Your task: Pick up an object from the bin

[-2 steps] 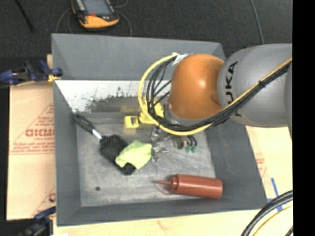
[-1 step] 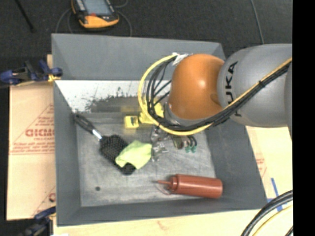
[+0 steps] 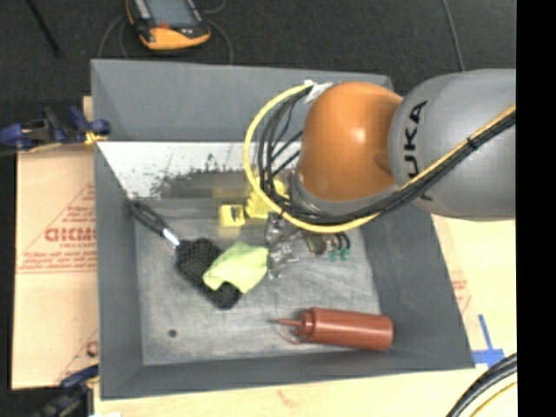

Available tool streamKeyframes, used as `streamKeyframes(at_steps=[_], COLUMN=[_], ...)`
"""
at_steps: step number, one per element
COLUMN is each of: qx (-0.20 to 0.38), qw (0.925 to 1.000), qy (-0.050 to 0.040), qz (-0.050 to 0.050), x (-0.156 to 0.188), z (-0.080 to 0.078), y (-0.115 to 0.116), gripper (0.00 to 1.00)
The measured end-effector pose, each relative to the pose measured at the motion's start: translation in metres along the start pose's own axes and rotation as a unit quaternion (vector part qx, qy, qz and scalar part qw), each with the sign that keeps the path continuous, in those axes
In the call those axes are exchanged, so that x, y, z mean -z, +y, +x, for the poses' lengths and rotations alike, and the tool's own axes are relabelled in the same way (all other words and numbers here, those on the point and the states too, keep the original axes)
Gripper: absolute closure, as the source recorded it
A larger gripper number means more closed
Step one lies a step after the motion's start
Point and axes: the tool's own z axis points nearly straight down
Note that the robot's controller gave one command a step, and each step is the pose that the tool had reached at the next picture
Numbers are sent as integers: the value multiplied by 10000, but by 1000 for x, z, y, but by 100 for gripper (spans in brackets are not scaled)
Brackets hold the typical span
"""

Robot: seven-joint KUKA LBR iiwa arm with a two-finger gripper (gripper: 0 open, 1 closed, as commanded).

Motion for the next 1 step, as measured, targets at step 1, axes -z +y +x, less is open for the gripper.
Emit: streamKeyframes(at_steps=[1], qx=[-82], qw=[10000], qy=[-7], qz=[-9], x=[24], z=[3], y=[-1], gripper=[100])
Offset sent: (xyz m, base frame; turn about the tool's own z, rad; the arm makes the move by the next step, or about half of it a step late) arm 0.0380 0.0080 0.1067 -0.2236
